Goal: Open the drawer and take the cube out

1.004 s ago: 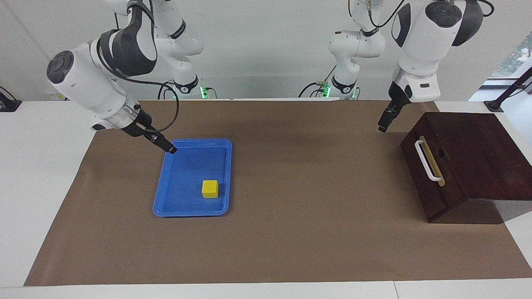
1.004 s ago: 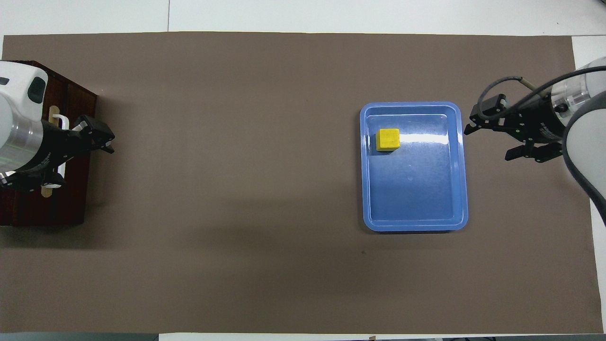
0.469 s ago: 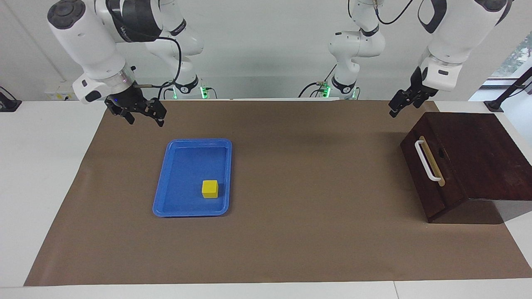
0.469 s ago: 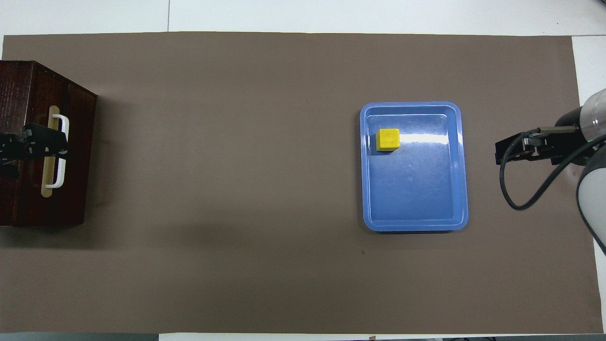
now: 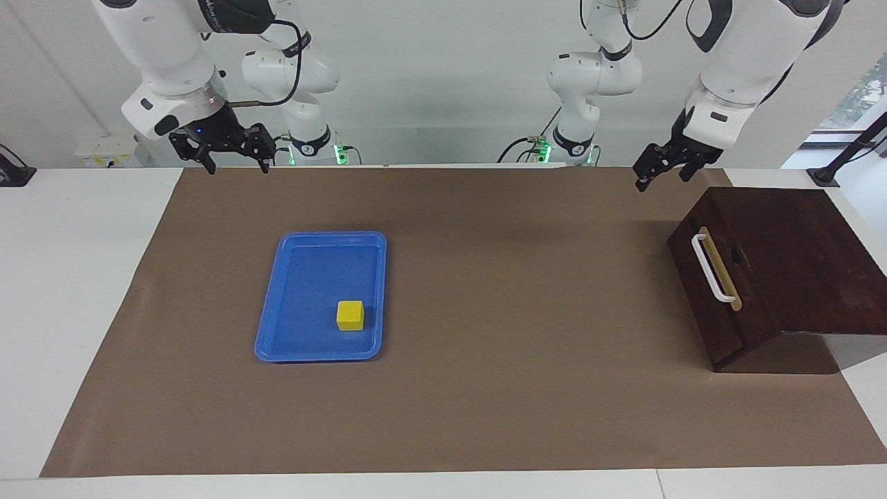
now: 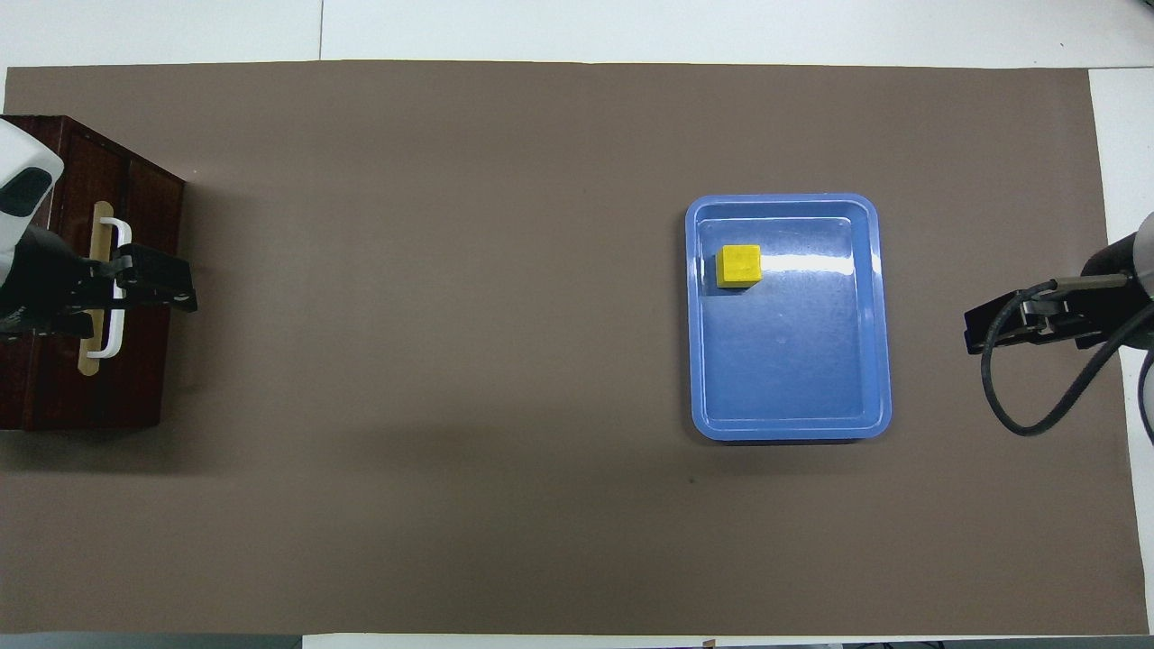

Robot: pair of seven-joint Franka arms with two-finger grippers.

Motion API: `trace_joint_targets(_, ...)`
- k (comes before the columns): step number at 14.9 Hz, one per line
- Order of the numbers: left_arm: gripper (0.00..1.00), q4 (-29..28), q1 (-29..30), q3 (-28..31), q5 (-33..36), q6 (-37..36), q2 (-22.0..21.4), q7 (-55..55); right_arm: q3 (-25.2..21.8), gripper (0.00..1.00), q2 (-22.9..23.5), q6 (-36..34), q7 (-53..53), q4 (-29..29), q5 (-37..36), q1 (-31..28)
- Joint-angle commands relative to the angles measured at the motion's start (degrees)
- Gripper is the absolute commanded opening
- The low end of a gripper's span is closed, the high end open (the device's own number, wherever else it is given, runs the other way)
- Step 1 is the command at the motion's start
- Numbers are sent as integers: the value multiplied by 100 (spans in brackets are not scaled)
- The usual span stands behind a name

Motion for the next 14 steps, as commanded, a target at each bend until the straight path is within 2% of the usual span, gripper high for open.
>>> trace_joint_targets(1,100,-30,-36,42,-51,23,-71,116,105,100,46,-21,125,49,-18,-153)
trace_joint_targets(4,100,-74,17,77,-51,-127,-88,1089,105,100,55,-12,161,85,-9,-153)
trace_joint_targets(9,100,-82,52,103,-34,-153,-71,2012,96,100,46,-21,179,129,-18,-118)
trace_joint_targets(14,100,-135,60,103,-34,-241,-88,2147,87,100,46,6,170,137,-45,-144)
